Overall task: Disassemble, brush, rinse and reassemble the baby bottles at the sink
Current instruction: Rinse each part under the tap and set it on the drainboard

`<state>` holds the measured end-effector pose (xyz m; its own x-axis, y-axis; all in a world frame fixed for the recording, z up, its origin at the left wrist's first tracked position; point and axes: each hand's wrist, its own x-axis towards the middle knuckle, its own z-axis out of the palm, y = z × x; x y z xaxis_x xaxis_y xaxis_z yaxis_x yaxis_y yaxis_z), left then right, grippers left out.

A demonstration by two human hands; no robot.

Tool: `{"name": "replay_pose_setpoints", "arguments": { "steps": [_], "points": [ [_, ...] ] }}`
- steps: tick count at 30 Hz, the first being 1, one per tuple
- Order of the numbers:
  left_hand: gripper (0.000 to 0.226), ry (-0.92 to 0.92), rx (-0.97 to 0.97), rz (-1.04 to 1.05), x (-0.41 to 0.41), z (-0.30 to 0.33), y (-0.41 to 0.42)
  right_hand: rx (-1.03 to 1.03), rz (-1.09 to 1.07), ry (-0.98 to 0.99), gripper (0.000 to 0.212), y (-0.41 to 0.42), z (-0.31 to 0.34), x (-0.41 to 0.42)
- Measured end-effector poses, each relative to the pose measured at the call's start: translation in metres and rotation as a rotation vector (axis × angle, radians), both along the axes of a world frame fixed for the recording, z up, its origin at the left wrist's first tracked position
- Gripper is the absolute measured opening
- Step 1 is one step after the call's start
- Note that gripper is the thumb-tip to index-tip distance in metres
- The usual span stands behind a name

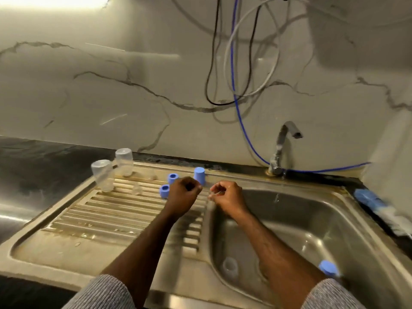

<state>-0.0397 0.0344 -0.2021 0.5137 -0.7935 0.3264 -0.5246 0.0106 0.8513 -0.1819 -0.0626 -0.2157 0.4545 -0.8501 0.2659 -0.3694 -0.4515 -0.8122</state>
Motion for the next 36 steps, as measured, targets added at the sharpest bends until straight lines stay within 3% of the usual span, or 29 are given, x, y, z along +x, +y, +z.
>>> {"name": "replay_pose_setpoints", "arguments": {
  "steps": [9,12,14,16,18,21,23,26,32,36],
  "points": [
    [0.009,0.182,0.128,-0.289,-0.166,-0.045,-0.081,0.079,-0.347,0.254,0.019,-0.038,-0.042,-0.226],
    [0.011,0.153,0.220,-0.372,-0.187,-0.060,-0.090,0.101,-0.448,0.340,0.028,-0.045,-0.059,-0.257],
    [0.012,0.091,0.275,-0.437,-0.193,-0.066,-0.096,0.163,-0.518,0.423,0.019,-0.052,-0.063,-0.264],
    [0.011,0.052,0.298,-0.457,-0.191,-0.071,-0.099,0.270,-0.420,0.596,0.019,-0.054,-0.064,-0.265],
    [0.011,0.031,0.309,-0.452,-0.186,-0.076,-0.102,0.389,-0.258,0.781,0.034,-0.050,-0.064,-0.264],
    [0.011,0.041,0.314,-0.422,-0.178,-0.082,-0.105,0.393,-0.200,0.982,0.040,-0.050,-0.069,-0.260],
    [0.011,0.061,0.303,-0.402,-0.176,-0.082,-0.107,0.315,-0.284,0.916,0.033,-0.054,-0.070,-0.250],
    [0.006,0.079,0.296,-0.377,-0.176,-0.085,-0.112,0.186,-0.356,0.635,0.034,-0.069,-0.065,-0.225],
    [0.059,-0.007,0.251,-0.317,-0.169,-0.094,-0.124,0.175,-0.375,0.104,0.016,-0.086,-0.048,-0.167],
    [0.065,-0.115,0.185,-0.279,-0.160,-0.102,-0.137,0.199,-0.361,-0.048,0.019,-0.096,-0.058,-0.151]
  ]
}}
